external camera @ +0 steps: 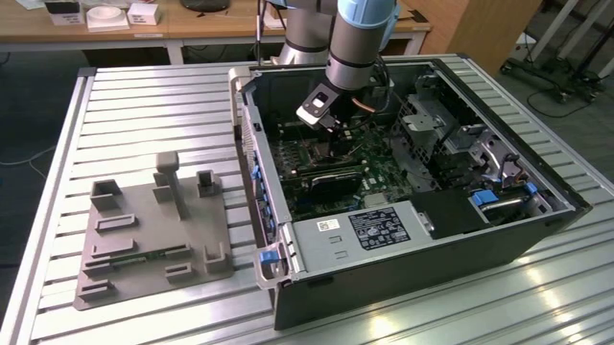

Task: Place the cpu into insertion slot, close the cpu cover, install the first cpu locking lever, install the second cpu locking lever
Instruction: 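Place the cpu into insertion slot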

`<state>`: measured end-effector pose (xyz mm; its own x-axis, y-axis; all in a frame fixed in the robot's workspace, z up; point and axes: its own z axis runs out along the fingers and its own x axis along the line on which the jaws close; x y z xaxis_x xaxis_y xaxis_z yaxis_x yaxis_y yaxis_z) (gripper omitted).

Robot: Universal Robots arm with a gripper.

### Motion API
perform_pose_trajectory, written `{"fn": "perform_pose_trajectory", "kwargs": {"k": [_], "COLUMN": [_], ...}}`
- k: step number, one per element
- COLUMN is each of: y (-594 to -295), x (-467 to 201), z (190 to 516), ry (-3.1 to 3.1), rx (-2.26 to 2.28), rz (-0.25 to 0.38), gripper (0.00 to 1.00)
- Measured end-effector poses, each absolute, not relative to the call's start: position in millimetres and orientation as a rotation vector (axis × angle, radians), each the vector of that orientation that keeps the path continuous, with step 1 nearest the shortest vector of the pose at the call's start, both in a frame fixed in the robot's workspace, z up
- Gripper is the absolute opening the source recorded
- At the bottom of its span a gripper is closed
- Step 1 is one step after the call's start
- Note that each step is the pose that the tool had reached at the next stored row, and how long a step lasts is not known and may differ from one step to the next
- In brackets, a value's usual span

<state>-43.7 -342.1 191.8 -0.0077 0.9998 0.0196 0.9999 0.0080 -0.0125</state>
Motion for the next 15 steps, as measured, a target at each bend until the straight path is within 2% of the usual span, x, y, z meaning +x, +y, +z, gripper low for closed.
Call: {"fn": "perform_pose_trajectory", "kwargs": {"k": [15], "y": [-340.1], "x": [-43.1], "z": [191.7], "ry": [-2.169], "rx": [-2.242], "rz": [-0.008], "gripper": [0.62]}}
